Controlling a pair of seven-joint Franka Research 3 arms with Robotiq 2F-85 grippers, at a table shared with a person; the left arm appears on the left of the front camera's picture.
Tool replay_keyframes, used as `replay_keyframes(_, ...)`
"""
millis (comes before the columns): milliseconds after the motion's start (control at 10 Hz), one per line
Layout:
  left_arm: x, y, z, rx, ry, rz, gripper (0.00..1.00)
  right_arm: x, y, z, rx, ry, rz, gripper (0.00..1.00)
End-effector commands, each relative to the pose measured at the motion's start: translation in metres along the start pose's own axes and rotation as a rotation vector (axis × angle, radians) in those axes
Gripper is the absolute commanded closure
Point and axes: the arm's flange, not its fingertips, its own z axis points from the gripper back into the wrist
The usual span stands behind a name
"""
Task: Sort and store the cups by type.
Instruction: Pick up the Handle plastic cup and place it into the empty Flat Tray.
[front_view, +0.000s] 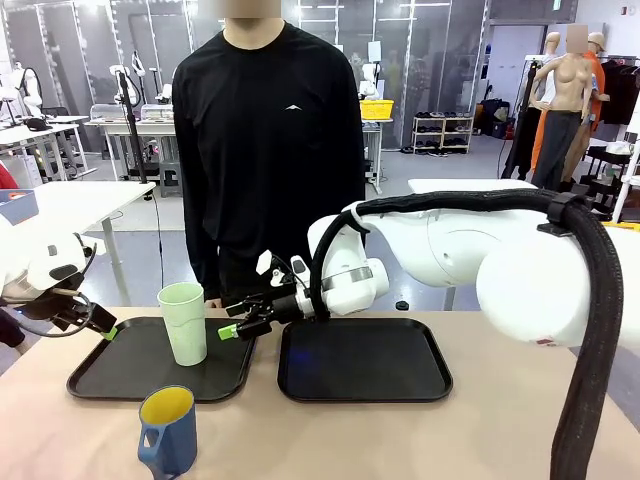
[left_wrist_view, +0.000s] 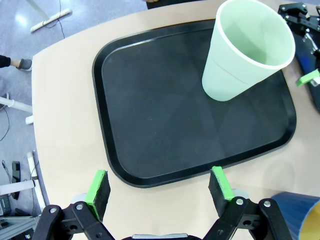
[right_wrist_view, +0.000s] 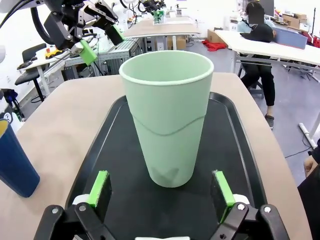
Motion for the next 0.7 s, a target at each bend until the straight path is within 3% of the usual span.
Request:
replay_keyframes(0, -0.0003, 0.0019, -0.0001, -0.004, 0.001, 0.004, 0.00, 0.0017, -0.0033, 0.0006, -0.004, 0.008, 0.001, 0.00)
replay_keyframes(600, -0.0003, 0.0019, -0.0001, -0.004, 0.001, 0.004, 0.00, 0.0017, -0.0033, 0.0006, -0.004, 0.008, 0.001, 0.00)
